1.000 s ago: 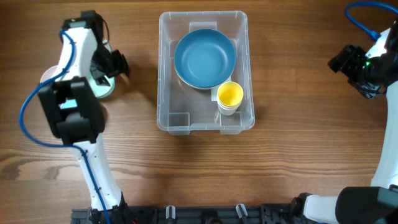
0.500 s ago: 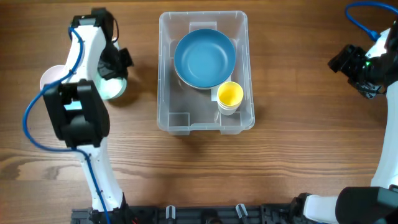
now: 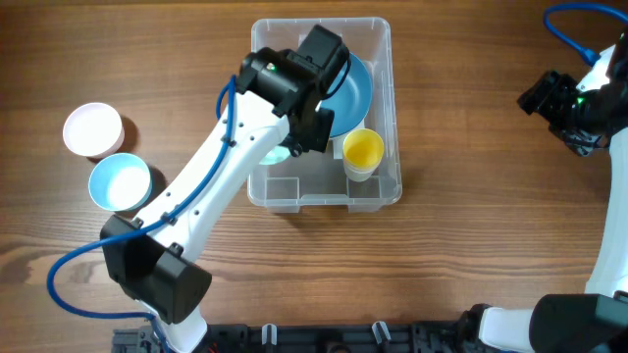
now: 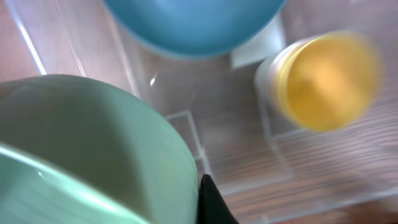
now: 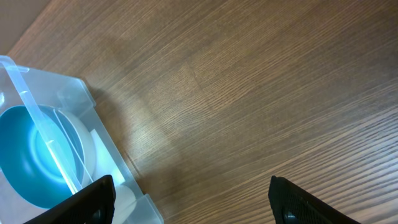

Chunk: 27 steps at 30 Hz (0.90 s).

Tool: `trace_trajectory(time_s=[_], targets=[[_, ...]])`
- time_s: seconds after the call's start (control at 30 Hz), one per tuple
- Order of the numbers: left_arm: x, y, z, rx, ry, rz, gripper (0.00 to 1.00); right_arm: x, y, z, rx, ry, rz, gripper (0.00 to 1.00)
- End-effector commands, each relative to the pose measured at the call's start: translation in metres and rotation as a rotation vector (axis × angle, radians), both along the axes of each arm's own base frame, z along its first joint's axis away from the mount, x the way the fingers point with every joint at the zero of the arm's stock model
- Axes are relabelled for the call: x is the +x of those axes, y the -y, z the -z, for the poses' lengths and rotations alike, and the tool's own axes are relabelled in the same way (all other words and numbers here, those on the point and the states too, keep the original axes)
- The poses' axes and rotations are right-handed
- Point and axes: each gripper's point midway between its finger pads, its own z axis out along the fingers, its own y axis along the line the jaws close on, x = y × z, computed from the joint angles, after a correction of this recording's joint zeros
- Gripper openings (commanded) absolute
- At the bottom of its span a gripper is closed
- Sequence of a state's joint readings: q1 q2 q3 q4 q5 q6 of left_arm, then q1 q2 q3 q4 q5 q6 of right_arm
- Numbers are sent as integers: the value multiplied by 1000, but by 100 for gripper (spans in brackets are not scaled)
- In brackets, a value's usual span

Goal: Pack container
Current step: 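Place the green bowl in the container's left front area, then grasp the light blue bowl with the left gripper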

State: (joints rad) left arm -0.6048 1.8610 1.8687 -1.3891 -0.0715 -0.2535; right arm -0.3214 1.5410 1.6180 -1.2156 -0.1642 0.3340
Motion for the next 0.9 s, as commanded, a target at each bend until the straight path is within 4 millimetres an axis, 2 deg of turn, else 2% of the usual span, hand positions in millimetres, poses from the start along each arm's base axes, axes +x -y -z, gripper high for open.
trace_trajectory(time_s=[0.0, 0.1, 0.23, 0.3, 0.33, 0.4, 0.43, 0.5, 0.53, 0.57, 0.63, 0.7, 0.73, 0.8, 0.83, 0.87], targets=[[-7, -1, 30, 14, -53, -14, 4, 0, -1, 6, -7, -19, -19, 80], [-10, 14, 51, -16, -63, 13, 4, 0, -1, 6, -7, -19, -19, 80], [-17, 21, 64, 6, -94, 38, 4, 0, 0, 6, -7, -20, -19, 80], [-17, 22, 64, 7, -94, 42, 9, 0, 0, 6, -7, -20, -19, 80], [-18, 21, 64, 9, -98, 42, 29, 0, 0, 6, -7, -19, -19, 80], [-20, 20, 64, 14, -103, 41, 46, 0, 0, 6, -7, -19, -19, 80], [-20, 20, 64, 14, -103, 42, 50, 0, 0, 6, -7, -20, -19, 80], [-17, 18, 62, 22, -89, 38, 51, 0, -1, 6, -7, -20, -19, 80], [-14, 14, 53, 21, -62, 29, 50, 0, 0, 6, -7, -20, -19, 80], [-7, 3, 33, 17, -5, 5, 50, 0, 0, 6, -7, -20, -19, 80], [5, -34, -15, 7, 125, -82, 52, 0, 0, 6, -7, -20, -19, 80], [9, -97, -66, -34, 249, -267, 58, 0, 0, 6, -7, -19, -19, 80], [7, -125, -80, -48, 280, -354, 59, 0, 0, 6, -7, -19, -19, 80], [-4, -191, -99, -71, 315, -592, 60, 0, -1, 6, -7, -19, -19, 80], [-8, -214, -98, -74, 306, -672, 63, 0, 0, 6, -7, -19, -19, 80], [-12, -244, -89, -54, 281, -768, 64, 0, -1, 6, -7, -20, -19, 80]])
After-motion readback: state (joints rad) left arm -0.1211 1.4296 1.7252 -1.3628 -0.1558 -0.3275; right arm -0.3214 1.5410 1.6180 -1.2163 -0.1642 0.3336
